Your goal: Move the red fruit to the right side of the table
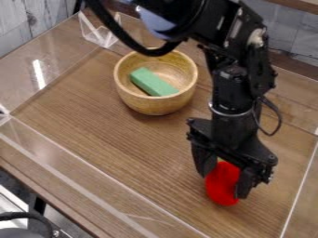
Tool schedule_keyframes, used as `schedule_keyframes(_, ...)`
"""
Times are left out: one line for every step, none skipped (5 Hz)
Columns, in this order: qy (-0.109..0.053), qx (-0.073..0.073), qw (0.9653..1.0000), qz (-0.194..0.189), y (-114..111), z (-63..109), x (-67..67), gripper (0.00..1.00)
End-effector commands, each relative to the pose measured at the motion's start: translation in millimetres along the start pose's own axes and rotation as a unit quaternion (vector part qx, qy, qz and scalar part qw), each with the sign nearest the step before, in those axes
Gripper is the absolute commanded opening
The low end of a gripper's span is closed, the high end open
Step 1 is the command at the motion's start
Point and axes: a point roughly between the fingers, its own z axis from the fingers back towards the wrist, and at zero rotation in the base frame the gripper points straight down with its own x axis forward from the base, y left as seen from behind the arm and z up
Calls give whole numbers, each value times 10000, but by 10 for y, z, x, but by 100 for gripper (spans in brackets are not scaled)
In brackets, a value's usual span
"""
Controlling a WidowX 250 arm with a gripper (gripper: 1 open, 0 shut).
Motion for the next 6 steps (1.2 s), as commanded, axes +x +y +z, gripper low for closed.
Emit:
schedule_keyframes(-292, -52, 9996, 14, -4, 207, 124, 100)
schedule_keyframes(-361, -64, 9993, 76, 12, 316, 175, 100)
schedule_keyframes(-455, -32, 9989, 142, 56, 404, 285, 100)
schedule_keyframes(-472, -17, 9988, 160, 112, 389, 358, 0)
schedule_keyframes(-455, -16, 9988, 179, 125, 383, 364, 0)
schedule_keyframes(-421, -32, 9989, 203, 141, 377, 366, 100)
